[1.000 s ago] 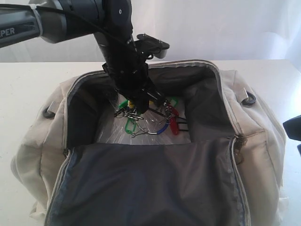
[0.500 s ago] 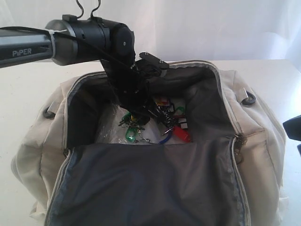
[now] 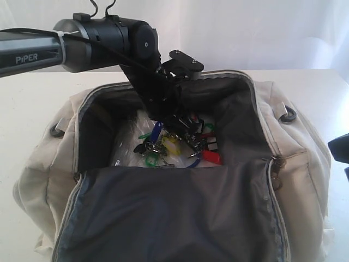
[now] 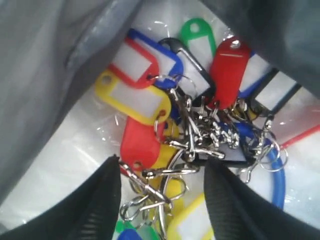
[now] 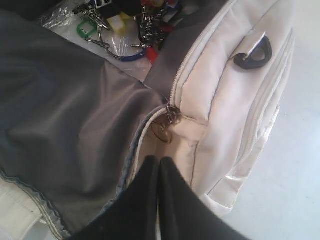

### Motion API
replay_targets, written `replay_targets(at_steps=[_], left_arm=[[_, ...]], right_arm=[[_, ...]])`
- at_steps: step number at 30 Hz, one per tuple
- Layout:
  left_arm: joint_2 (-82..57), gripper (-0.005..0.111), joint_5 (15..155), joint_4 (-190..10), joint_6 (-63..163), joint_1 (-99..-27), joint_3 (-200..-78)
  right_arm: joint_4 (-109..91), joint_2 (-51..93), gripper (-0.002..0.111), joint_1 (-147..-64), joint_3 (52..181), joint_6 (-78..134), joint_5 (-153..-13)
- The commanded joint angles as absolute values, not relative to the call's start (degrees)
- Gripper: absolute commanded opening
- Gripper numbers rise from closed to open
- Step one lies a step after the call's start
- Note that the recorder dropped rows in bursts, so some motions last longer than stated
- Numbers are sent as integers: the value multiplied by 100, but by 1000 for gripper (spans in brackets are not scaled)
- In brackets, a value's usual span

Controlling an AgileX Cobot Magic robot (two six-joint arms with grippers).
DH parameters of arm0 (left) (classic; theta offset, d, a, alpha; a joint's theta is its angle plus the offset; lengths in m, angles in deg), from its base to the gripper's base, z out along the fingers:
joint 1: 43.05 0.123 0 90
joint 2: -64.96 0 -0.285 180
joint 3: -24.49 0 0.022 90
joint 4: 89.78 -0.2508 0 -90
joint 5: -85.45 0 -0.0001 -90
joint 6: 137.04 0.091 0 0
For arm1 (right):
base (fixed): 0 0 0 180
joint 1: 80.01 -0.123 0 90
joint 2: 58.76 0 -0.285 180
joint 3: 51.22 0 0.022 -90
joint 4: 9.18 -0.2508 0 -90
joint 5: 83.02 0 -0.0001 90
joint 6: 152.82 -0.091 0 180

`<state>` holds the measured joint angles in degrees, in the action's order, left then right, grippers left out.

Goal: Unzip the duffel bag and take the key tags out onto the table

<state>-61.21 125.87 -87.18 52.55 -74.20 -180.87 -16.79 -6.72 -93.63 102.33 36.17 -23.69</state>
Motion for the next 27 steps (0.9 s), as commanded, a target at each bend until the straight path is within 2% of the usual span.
replay_targets(at_steps=[1,12,15,17,19,27], left_arm=[[-6282,55,12612,-8548,5596,-7465,-18107],[-6689,54,12350,-8287,6234,-7579,-18107],[-6715,38,12321,-8442,6234,-7650,-18107],[-6715,15,12400,-8564,6234,-7704,-18107],[-6678,0,12592,-8625,6221,-7717,-18166],[-6047,0,12934,-8639,6174,-7717,-18712]], right_arm=[[-1662,-694,0,-9368,10218,3616,-2451],[-1662,-694,0,-9368,10218,3616,-2451],[-1662,-694,0,-9368,10218,3616,-2472],[-1662,-694,0,-9368,10218,3616,-2482],[-1662,-694,0,-9368,10218,3616,-2482],[-1662,-694,0,-9368,10218,3616,-2482]])
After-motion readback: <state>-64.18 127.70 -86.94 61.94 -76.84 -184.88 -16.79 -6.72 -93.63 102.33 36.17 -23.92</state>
